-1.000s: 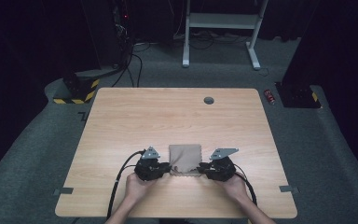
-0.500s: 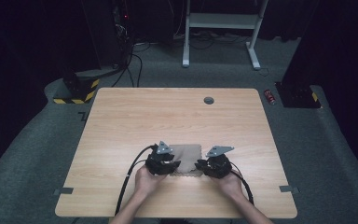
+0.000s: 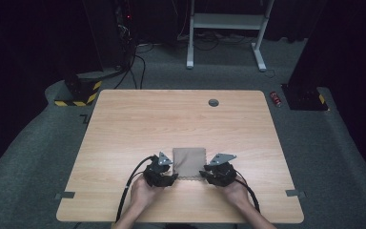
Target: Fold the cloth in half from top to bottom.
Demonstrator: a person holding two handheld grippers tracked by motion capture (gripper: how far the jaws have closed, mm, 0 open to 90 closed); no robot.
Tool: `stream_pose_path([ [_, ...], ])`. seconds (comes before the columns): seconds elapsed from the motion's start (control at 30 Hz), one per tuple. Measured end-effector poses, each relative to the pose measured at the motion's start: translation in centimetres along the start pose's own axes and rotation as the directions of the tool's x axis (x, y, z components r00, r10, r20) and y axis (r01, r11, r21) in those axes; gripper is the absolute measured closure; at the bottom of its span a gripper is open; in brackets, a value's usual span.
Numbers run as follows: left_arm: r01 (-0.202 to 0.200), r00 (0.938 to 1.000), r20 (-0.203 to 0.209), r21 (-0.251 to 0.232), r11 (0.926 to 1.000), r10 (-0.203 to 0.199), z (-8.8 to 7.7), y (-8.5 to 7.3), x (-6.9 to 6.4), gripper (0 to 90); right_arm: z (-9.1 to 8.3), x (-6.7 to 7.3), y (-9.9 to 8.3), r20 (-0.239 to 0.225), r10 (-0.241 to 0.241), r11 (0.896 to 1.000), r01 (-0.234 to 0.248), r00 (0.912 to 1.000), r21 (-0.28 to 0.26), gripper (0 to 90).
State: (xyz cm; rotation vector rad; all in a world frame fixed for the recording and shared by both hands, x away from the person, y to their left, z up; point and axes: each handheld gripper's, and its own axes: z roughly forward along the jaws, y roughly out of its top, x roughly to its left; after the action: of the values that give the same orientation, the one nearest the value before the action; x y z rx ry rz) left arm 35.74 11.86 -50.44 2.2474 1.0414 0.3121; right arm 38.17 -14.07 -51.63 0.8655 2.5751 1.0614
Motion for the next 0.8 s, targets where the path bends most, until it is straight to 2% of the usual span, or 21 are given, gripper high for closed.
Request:
stream_pose_path([
  [0.1,0.011,0.9999,0.008,-0.001,0.9999,-0.011,-0.5,-0.6,0.2,51.9,0.0,0.1,0.0,0.001,0.001,1.0,-0.001,1.0,0.0,66.2],
  [0.13,0.013,0.9999,0.006,-0.011,0.9999,-0.013,-0.7,-0.7,0.4,51.9,0.0,0.1,0.0,0.001,0.001,1.0,-0.001,1.0,0.0,66.2],
  [0.17,0.033,0.9994,0.012,-0.035,0.9988,-0.033,-1.0,-0.7,0.5,51.9,0.0,0.1,0.0,0.002,0.0,1.0,0.0,1.0,0.0,66.2],
  [0.27,0.066,0.9977,0.019,-0.087,0.994,-0.065,-1.0,0.1,0.6,50.7,0.0,0.0,0.0,0.001,0.002,1.0,-0.002,1.0,-0.001,66.2],
  [0.37,0.071,0.9974,0.017,-0.108,0.9916,-0.07,-0.4,1.1,0.5,48.9,0.0,0.0,0.0,0.002,0.002,1.0,-0.002,1.0,-0.001,66.2],
  [0.47,0.045,0.9988,-0.017,-0.076,0.9961,-0.046,0.9,1.9,0.2,48.9,0.0,0.1,-0.1,0.002,0.003,1.0,-0.003,1.0,-0.002,66.2],
  [0.6,0.003,0.9982,-0.06,-0.019,0.9998,-0.004,1.3,1.1,0.0,48.9,0.0,0.1,-0.1,0.006,0.002,1.0,-0.002,1.0,-0.001,66.2],
  [0.67,0.017,0.9984,-0.053,-0.014,0.9998,-0.018,1.0,0.5,0.5,48.9,0.0,0.1,-0.1,0.002,0.001,1.0,-0.001,1.0,-0.002,66.2],
  [0.73,0.048,0.9979,-0.042,-0.016,0.9987,-0.048,0.6,0.0,1.0,48.7,0.0,0.0,0.0,0.0,0.0,1.0,0.0,1.0,-0.001,66.2],
  [0.8,0.042,0.9967,-0.069,-0.002,0.9991,-0.042,0.3,-0.2,1.2,49.2,0.0,0.1,0.0,0.002,0.001,1.0,-0.001,1.0,-0.001,66.2],
])
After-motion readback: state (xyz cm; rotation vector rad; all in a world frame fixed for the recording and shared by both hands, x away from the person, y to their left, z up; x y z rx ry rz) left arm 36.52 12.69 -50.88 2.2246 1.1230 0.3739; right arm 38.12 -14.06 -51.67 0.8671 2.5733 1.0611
